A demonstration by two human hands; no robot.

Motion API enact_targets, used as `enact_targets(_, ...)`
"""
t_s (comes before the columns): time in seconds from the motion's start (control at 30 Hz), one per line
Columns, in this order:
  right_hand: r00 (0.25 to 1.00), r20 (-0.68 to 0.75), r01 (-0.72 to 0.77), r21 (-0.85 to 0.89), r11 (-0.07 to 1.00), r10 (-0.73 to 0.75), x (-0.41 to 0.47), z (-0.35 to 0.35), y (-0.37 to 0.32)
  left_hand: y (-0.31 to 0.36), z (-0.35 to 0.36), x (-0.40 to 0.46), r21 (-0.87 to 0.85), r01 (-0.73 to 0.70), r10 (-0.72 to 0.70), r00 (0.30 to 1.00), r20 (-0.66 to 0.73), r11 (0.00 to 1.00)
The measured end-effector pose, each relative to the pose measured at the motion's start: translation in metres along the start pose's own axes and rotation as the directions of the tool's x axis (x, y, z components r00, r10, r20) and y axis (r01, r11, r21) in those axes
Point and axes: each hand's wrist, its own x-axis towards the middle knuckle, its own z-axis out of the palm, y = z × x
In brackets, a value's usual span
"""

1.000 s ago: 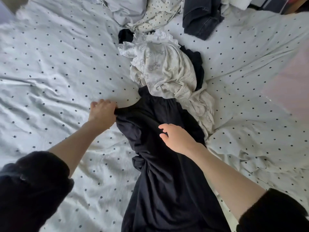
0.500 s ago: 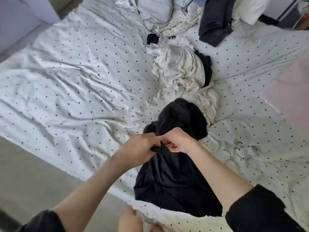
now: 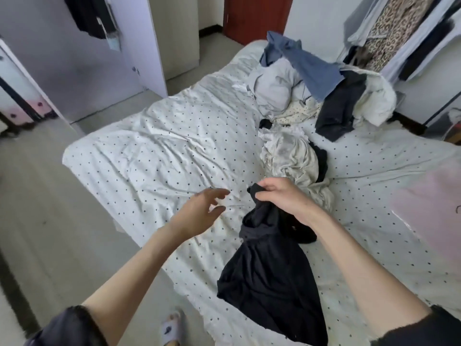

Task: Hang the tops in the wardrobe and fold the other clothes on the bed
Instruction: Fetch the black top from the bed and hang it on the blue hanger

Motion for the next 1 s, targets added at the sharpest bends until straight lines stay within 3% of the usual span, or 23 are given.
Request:
enact_targets(0.07,0.989,0.060,0.141,-0.147,0.979,-0.133,-0.012,-0.003,-0.041,0.014,-0.029,0.004,-0.059,-0.094,0.088,0.992,-0.094,0.994)
enact_targets(0.33,0.917,0.164,0.399,-0.364,0.842,-0.364,-0.040,0.034,-0.178,0.019,-0.135,-0.025,-0.303,-0.308,0.303,0.951,-0.067,0.902)
enact_targets(0.43,0.893,0.152,0.449,-0.380,0.809,-0.424,-0.035,0.072,-0.218,-0.011,-0.180,-0.053,-0.363,-0.263,0.245,0.965,-0.094,0.894)
enact_targets(0.53,0.845,0.011,0.487,-0.431,0.759,-0.535,-0.015,0.110,-0.254,-0.047,-0.231,-0.076,-0.300,-0.176,0.106,0.966,-0.236,0.937)
enact_targets(0.6,0.769,-0.061,0.526,-0.505,0.684,-0.636,-0.002,0.142,-0.280,-0.071,-0.268,-0.094,-0.248,-0.150,0.069,0.948,-0.310,0.957)
enact_targets(0.7,0.645,-0.070,0.597,-0.576,0.559,-0.761,0.014,0.186,-0.318,-0.096,-0.314,-0.116,-0.222,-0.113,0.065,0.975,-0.211,0.969)
enact_targets(0.77,0.577,-0.066,0.643,-0.579,0.502,-0.814,0.028,0.216,-0.346,-0.119,-0.343,-0.129,-0.119,-0.041,0.013,0.975,-0.222,0.992)
enact_targets(0.83,0.538,-0.070,0.664,-0.578,0.474,-0.840,0.044,0.237,-0.373,-0.141,-0.375,-0.136,0.023,0.016,-0.006,0.918,-0.396,1.000)
enact_targets(0.9,0.523,-0.071,0.668,-0.584,0.460,-0.849,0.068,0.254,-0.397,-0.164,-0.411,-0.141,0.107,0.112,-0.030,0.816,-0.577,0.988)
enact_targets(1.0,0.522,-0.048,0.671,-0.594,0.445,-0.852,0.105,0.280,-0.429,-0.193,-0.459,-0.143,0.139,0.216,-0.052,0.697,-0.715,0.967)
